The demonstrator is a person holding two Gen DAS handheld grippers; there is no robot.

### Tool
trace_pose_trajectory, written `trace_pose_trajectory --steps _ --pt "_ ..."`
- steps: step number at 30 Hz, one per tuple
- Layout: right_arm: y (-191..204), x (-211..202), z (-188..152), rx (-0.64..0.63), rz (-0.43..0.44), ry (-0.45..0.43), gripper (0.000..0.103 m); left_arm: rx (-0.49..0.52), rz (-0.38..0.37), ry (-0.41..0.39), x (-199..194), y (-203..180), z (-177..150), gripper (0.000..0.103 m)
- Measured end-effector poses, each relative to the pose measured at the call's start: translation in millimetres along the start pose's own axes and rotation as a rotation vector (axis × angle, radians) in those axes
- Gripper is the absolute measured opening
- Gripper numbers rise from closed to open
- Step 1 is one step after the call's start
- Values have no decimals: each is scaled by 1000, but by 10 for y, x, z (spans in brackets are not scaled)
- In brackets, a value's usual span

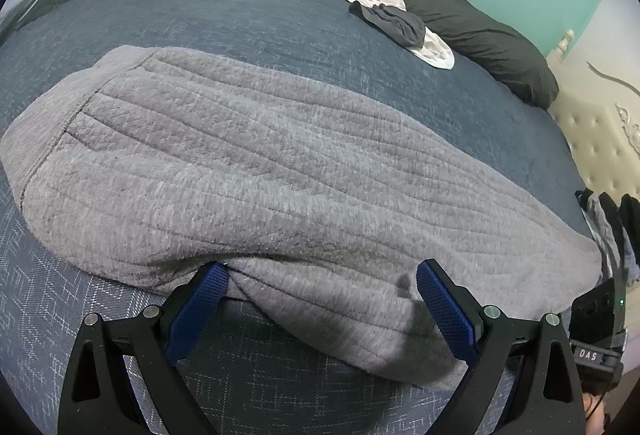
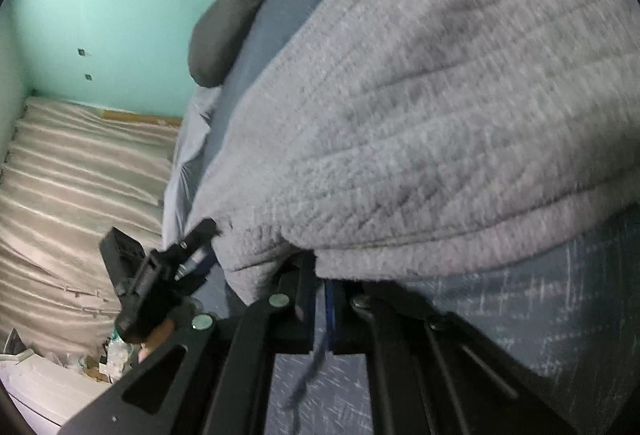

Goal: Fold clothes

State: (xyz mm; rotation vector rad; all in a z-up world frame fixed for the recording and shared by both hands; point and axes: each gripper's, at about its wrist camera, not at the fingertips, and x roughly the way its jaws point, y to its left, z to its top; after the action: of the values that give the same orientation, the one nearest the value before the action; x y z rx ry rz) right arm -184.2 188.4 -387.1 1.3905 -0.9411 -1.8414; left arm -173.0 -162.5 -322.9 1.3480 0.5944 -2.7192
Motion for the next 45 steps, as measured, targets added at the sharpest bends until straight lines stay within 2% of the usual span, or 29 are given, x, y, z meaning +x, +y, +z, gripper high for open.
trace_pose_trajectory --steps 5,12,18,19,20,21,24,30,33,34,36,38,40,43,45 --pt "89 -15 0 -59 -48 6 3 -1 -5 -3 -11 16 15 98" --pt "165 -81 46 -75 -62 -22 7 -3 -12 -7 -27 39 37 98" --pt "108 -307 29 -10 -9 -61 9 -23 -18 -54 -187 23 67 98" --pt "101 -329 45 7 4 -68 16 -18 -8 -70 -231 12 74 98" --pt "93 -349 67 22 24 -79 35 -10 7 -88 -279 1 81 98" --pt "75 -367 97 37 30 -91 43 -8 15 -99 -307 1 88 98" --pt "-2 -377 154 107 94 -97 45 -18 25 -116 -350 29 113 98" --pt "-190 -215 146 223 117 -37 45 -22 42 -99 -286 55 83 98" --pt "-213 -160 197 224 114 -51 45 -20 43 -99 -283 45 90 98" --pt "-221 -146 209 230 119 -52 44 -18 43 -98 -286 47 90 98" --pt "-211 -136 218 220 93 -63 33 -18 43 -97 -291 61 80 98" --pt "-197 -143 224 205 88 -70 13 -20 43 -96 -295 76 72 98" --pt "-171 -203 242 178 92 -107 3 -24 42 -97 -305 92 70 98" --pt "-78 -411 301 118 98 -187 1 -28 45 -102 -318 111 72 98" --pt "-52 -443 326 100 89 -194 1 -30 47 -100 -311 122 68 98"
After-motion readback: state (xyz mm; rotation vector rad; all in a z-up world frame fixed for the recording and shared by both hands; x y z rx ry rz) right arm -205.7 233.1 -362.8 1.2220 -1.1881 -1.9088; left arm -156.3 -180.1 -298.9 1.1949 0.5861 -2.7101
